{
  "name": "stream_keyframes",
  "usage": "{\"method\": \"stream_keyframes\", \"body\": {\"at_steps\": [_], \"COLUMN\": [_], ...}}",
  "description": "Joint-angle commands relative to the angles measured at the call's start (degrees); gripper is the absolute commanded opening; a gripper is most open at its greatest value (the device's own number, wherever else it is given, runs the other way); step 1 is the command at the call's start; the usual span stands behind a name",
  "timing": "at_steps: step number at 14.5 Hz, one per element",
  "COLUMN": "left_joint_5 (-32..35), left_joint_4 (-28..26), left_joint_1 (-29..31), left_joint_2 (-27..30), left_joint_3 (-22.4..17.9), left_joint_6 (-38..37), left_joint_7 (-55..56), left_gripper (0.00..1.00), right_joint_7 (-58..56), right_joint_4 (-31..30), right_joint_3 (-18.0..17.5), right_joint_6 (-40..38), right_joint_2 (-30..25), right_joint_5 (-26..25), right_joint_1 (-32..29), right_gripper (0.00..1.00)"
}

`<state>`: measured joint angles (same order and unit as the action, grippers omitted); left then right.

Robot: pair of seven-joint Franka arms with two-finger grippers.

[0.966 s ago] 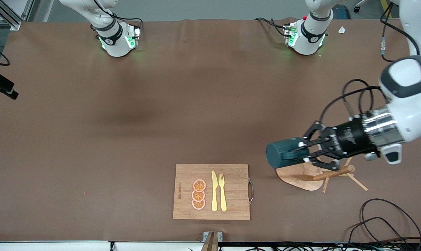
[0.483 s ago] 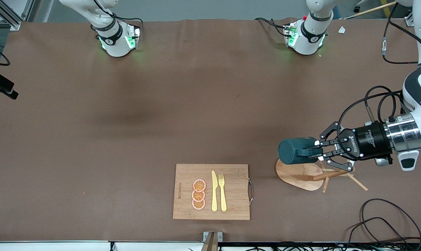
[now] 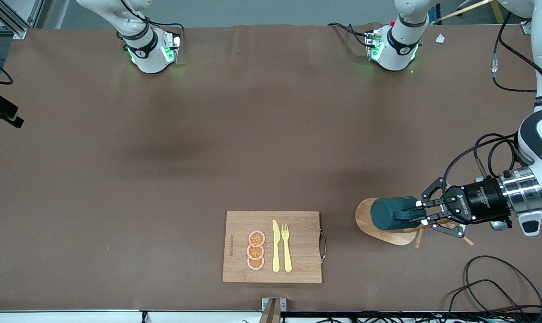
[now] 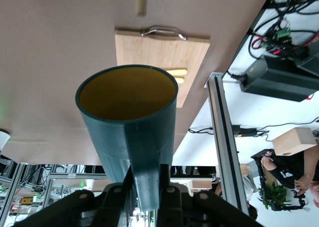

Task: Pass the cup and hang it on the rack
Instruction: 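Tilt the mug and hook its handle onto a rack peg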

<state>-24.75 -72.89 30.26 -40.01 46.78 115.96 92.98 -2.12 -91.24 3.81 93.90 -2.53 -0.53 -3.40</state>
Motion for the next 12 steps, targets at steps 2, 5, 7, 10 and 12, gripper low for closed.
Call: {"method": "stream_keyframes", "body": {"at_steps": [2,5,7,10,12], "left_joint_5": [-0.6,0.7,1.1,1.4,1.4], "left_joint_4": [-0.3,-0.3,-0.3,-0.3,-0.3], "left_joint_1": [-0.1,-1.2,-1.1,-1.0,-1.1], "left_joint_2": [-0.9,-1.0,-1.2,-1.2,-1.2], "left_joint_3": [-1.2,-3.6,-3.9,-4.6,-6.4], "left_joint_6": [1.0,1.4,1.4,1.4,1.3], "left_joint_7": [-3.3,-5.9,-7.1,-9.0,-12.0], "left_gripper": [0.00,0.00,0.00,0.00,0.00], "right_joint_7": [-0.8,-0.7,-0.7,-0.8,-0.7], "right_joint_4": [-0.1,-0.1,0.0,-0.1,-0.1], "right_joint_3": [-0.7,-0.7,-0.7,-0.7,-0.7], "right_joint_6": [0.0,-0.1,0.0,-0.2,-0.1], "right_joint_2": [-0.5,-0.5,-0.5,-0.5,-0.5], "right_joint_5": [-0.3,-0.3,-0.2,-0.2,-0.2], "right_joint_1": [-0.9,-0.7,-0.7,-0.8,-0.8], "right_gripper": [1.00,1.00,1.00,1.00,1.00]}}
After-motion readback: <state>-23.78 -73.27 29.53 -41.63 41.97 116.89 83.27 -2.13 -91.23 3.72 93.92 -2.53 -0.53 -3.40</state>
